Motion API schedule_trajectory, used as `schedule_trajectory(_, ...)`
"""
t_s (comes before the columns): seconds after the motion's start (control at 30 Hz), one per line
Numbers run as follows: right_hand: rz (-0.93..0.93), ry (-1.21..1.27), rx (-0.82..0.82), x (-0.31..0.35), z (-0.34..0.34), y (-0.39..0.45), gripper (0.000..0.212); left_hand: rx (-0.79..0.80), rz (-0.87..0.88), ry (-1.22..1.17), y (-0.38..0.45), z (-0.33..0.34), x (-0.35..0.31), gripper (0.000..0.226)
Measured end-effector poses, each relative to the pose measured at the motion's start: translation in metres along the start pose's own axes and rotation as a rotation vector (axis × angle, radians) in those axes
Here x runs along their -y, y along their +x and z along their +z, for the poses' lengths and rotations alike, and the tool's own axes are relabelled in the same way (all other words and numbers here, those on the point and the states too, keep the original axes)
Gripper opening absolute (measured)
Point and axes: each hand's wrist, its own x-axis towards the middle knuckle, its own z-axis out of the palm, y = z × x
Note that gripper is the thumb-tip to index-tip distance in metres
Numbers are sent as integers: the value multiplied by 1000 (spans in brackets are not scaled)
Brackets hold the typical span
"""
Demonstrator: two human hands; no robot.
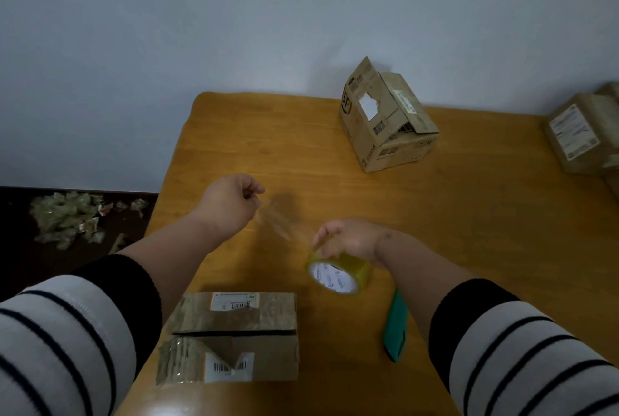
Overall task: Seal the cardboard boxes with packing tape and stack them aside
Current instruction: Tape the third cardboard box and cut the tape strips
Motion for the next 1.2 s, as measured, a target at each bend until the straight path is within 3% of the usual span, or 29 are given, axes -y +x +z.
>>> schedule_trajectory(0.2, 3, -40, 50, -1, -3, 0, 7, 49, 28, 44, -1, -1, 1, 16)
schedule_trajectory(0.47, 1, -97, -44, 0, -5, 0, 13, 56, 39, 39, -2, -1, -2, 14)
schedule_trajectory(0.57, -18, -179, -132, 2, -5, 3, 18, 38, 24, 11, -2, -1, -1, 14)
schedule_trajectory(0.7, -3, -445, -323, 2, -5, 8, 60, 2, 25, -9, -4, -1, 0, 14)
schedule_trajectory(0.87, -42, -657, -512, -9, 6, 19, 57, -18, 101, 72, -9, 6, -3, 16)
schedule_trajectory(1.2, 33, -227, -206, -30, 17, 9, 71, -17, 42, 154, -7, 7, 15, 16)
